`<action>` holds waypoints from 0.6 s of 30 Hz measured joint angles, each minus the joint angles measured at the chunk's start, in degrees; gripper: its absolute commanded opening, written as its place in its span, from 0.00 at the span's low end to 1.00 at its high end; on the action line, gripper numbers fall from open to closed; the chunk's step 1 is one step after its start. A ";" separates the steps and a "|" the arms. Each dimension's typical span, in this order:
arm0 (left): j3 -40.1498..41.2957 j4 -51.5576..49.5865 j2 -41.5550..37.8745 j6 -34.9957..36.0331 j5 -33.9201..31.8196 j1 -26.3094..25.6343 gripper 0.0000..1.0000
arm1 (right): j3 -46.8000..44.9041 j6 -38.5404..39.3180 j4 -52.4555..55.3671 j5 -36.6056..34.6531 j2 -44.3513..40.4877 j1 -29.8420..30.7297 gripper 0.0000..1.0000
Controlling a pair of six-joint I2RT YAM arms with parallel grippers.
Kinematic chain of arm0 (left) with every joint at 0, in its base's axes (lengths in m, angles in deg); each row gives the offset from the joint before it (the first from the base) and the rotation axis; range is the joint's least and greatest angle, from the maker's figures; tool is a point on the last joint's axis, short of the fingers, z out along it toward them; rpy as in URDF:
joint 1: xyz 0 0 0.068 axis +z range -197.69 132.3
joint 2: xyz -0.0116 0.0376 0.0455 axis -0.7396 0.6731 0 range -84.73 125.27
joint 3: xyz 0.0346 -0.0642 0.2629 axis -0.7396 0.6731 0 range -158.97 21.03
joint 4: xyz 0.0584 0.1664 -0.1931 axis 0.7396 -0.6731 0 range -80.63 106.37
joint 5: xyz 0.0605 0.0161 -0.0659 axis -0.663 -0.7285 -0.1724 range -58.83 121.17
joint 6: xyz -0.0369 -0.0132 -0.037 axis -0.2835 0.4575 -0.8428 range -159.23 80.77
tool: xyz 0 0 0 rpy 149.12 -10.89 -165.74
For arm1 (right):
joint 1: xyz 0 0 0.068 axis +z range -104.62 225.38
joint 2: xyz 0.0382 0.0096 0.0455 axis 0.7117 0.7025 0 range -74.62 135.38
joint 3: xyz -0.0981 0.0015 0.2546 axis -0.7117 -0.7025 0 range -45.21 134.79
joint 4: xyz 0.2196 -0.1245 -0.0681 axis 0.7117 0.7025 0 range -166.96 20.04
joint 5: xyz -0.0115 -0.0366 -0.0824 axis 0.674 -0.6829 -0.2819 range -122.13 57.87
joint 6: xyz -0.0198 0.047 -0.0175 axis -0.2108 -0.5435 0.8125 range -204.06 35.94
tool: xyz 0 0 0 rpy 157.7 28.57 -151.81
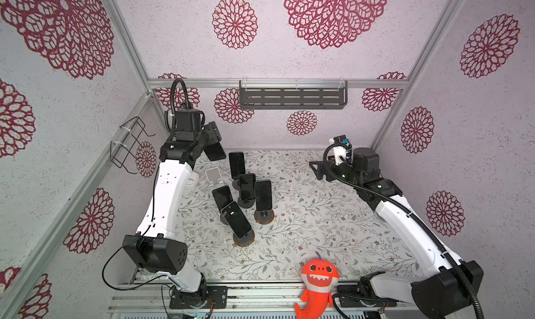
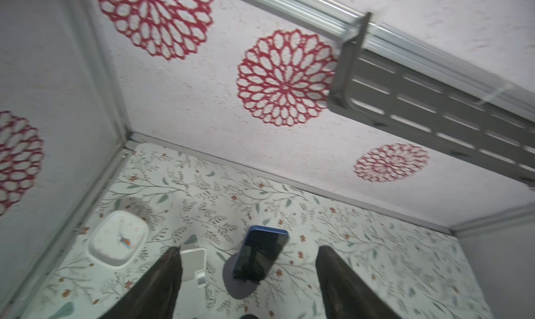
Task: Remove the phone from the phone stand
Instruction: Remove the phone from the phone stand, then pass the phone.
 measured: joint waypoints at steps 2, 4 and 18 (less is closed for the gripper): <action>-0.13 0.13 -0.11 -0.83 3.98 -1.36 0.64 | 2.29 1.07 -0.31 2.43 1.33 2.58 0.87; -0.11 0.31 -0.02 -1.84 8.39 -3.23 0.64 | 3.82 1.79 -1.62 4.35 2.86 5.18 0.82; -0.09 3.76 4.00 -5.31 25.18 -9.31 0.64 | 11.89 3.80 -4.31 8.92 13.53 13.03 0.71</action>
